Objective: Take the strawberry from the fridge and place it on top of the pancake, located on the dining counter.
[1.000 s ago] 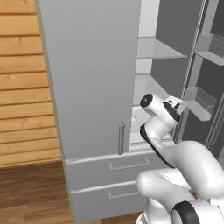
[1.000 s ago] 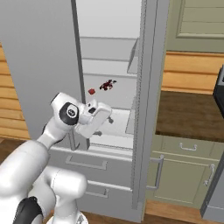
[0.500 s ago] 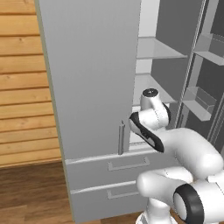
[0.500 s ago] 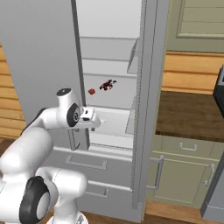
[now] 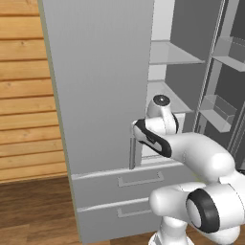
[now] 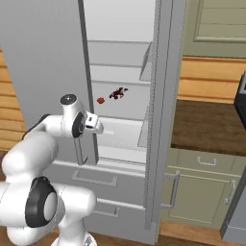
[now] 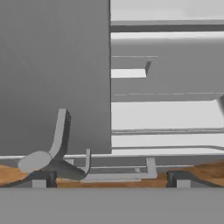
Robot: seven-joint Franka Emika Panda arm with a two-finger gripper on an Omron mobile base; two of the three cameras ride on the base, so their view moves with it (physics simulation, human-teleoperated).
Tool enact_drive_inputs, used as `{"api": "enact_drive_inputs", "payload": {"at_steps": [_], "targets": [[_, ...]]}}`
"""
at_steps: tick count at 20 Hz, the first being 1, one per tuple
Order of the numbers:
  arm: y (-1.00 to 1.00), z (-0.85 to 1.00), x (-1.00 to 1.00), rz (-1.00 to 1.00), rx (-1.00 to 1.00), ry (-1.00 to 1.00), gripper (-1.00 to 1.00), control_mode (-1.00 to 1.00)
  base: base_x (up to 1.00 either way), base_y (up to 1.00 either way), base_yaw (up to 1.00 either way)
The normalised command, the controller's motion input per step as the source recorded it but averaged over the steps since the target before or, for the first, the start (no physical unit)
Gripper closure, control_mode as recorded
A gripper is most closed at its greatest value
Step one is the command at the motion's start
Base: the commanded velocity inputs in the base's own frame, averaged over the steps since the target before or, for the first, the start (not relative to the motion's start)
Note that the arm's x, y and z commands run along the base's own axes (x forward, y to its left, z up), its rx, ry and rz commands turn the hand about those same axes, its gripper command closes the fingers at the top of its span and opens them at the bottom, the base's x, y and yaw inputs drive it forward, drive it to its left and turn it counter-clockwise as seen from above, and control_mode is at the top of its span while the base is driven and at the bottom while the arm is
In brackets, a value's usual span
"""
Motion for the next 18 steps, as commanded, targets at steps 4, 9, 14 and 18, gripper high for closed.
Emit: {"api": "enact_drive_inputs", "payload": {"at_steps": [4,9,14,18], "targets": [[0.34,-0.02,0.71,0.00,0.05,-0.01,-1.00,-1.00,0.00,0.00,0.00],[0.49,-0.16,0.33,-0.01,0.01,-0.01,-1.00,-1.00,0.00,0.00,0.00],[0.29,-0.38,0.02,-0.11,0.00,0.08,-1.00,-1.00,0.00,0.00,0.00],[-0.08,-0.21,0.00,-0.06,0.00,0.00,-1.00,-1.00,0.00,0.00,0.00]]}}
